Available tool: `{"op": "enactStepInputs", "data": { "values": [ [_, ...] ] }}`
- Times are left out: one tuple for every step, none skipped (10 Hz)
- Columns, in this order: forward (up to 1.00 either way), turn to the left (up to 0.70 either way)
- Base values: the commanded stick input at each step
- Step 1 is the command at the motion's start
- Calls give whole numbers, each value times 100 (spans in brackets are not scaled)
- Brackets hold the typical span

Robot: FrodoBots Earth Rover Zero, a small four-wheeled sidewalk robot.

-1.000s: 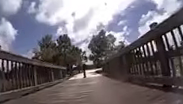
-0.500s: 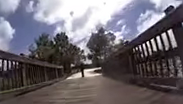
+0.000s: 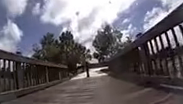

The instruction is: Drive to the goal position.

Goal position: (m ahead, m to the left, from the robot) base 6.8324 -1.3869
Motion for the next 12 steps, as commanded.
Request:
{"op": "enactStepInputs", "data": {
  "values": [
    [100,0],
    [100,0],
    [100,0],
    [100,0],
    [100,0],
    [100,0],
    [100,0],
    [100,0],
    [100,0],
    [100,0],
    [100,0],
    [100,0]
  ]
}}
